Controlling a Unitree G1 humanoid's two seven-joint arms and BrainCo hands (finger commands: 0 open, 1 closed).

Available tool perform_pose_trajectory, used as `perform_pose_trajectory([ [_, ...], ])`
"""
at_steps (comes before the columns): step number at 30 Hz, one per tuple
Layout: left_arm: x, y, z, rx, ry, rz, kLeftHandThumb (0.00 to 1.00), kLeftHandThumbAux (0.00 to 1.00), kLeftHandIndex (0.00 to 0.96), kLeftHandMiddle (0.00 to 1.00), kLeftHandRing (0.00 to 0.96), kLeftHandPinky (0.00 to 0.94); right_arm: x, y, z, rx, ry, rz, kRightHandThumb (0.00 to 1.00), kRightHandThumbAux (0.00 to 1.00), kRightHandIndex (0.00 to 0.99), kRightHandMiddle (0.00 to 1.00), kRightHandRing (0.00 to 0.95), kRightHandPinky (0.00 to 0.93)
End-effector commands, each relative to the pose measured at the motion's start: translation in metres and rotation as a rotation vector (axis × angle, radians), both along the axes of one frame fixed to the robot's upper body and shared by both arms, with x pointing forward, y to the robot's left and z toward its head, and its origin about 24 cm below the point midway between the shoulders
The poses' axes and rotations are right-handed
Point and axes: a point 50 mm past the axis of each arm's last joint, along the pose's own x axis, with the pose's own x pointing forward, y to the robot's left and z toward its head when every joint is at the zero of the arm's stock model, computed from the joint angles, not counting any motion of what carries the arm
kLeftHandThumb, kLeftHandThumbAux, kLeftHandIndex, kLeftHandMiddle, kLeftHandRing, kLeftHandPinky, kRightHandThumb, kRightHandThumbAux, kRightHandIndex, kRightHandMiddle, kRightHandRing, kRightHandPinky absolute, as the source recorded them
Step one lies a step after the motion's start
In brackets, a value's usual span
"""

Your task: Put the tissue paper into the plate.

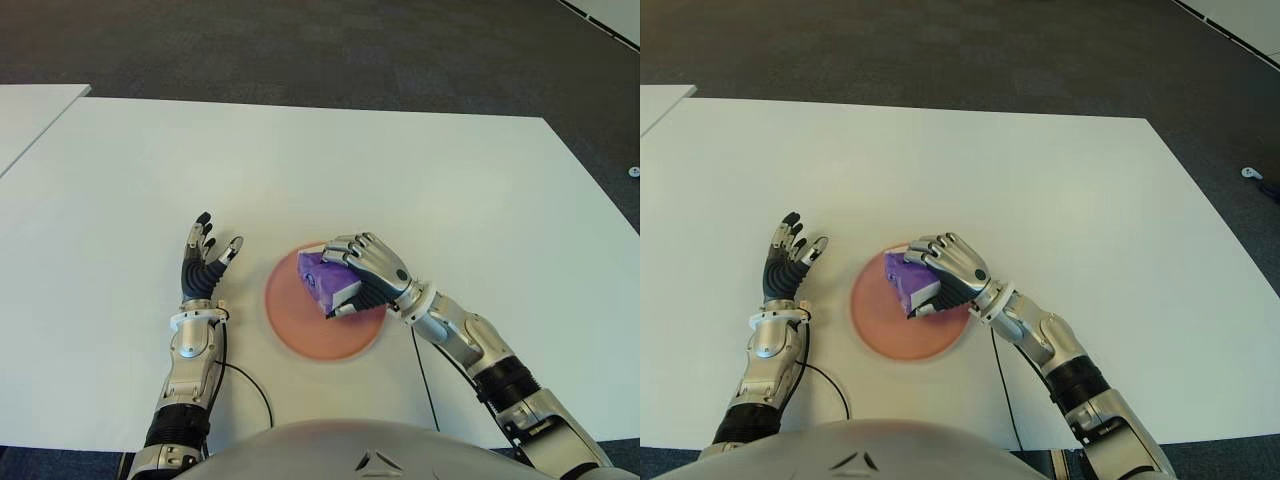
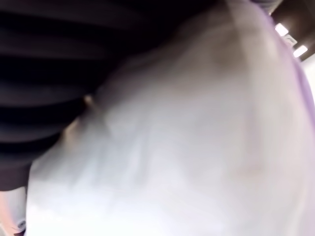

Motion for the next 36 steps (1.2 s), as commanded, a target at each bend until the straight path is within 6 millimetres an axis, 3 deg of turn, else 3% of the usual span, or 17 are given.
perform_pose_trajectory([
  [1, -0.011, -0.003, -0.015, -0.023, 0.093, -0.001, 0.000, 0.618, 0.000, 0.000, 0.000, 0.000, -0.003, -0.001, -0.018, -0.048, 0.077, -0.023, 0.723, 0.713, 0.441, 0.813, 0.821, 0.835],
  [7, -0.012, -0.002, -0.016, -0.023, 0.104, 0.000, 0.000, 0.615, 0.000, 0.000, 0.000, 0.000, -0.006, 0.001, -0.018, -0.016, 0.106, -0.019, 0.723, 0.713, 0.441, 0.814, 0.823, 0.831],
  [11, -0.013, -0.002, -0.017, -0.024, 0.112, 0.001, 0.000, 0.617, 0.000, 0.000, 0.000, 0.000, -0.009, 0.001, -0.016, 0.010, 0.128, -0.012, 0.717, 0.714, 0.439, 0.797, 0.795, 0.764],
  [13, -0.013, -0.001, -0.017, -0.027, 0.118, 0.000, 0.000, 0.621, 0.000, 0.000, 0.000, 0.000, -0.010, 0.002, -0.015, 0.010, 0.141, -0.001, 0.708, 0.716, 0.434, 0.736, 0.732, 0.693],
  [14, -0.013, -0.001, -0.018, -0.029, 0.121, 0.000, 0.000, 0.625, 0.000, 0.000, 0.000, 0.000, -0.010, 0.002, -0.015, 0.007, 0.148, 0.004, 0.564, 0.676, 0.388, 0.603, 0.589, 0.559],
  [15, -0.013, 0.000, -0.019, -0.031, 0.126, -0.002, 0.000, 0.626, 0.000, 0.000, 0.000, 0.000, -0.011, 0.002, -0.014, -0.033, 0.160, 0.021, 0.510, 0.662, 0.371, 0.556, 0.538, 0.510],
  [16, -0.013, 0.000, -0.019, -0.031, 0.132, -0.004, 0.000, 0.629, 0.000, 0.000, 0.000, 0.000, -0.013, 0.002, -0.013, -0.093, 0.170, 0.041, 0.374, 0.611, 0.255, 0.375, 0.345, 0.326],
  [17, -0.013, 0.000, -0.020, -0.031, 0.136, -0.006, 0.000, 0.631, 0.000, 0.000, 0.000, 0.000, -0.014, 0.003, -0.012, -0.136, 0.176, 0.053, 0.280, 0.555, 0.163, 0.240, 0.220, 0.209],
  [21, -0.013, 0.000, -0.020, -0.022, 0.139, -0.018, 0.000, 0.636, 0.000, 0.000, 0.000, 0.000, -0.017, 0.001, -0.005, -0.214, 0.188, 0.071, 0.138, 0.414, 0.034, 0.050, 0.046, 0.043],
  [27, -0.012, 0.000, -0.021, -0.026, 0.130, -0.028, 0.000, 0.643, 0.000, 0.000, 0.000, 0.000, -0.020, 0.000, 0.004, -0.200, 0.181, 0.046, 0.111, 0.292, 0.003, 0.005, 0.004, 0.004],
  [36, -0.011, 0.000, -0.021, -0.043, 0.120, -0.019, 0.000, 0.643, 0.000, 0.000, 0.000, 0.000, -0.019, 0.000, 0.014, -0.089, 0.164, 0.033, 0.099, 0.257, 0.000, 0.000, 0.000, 0.000],
])
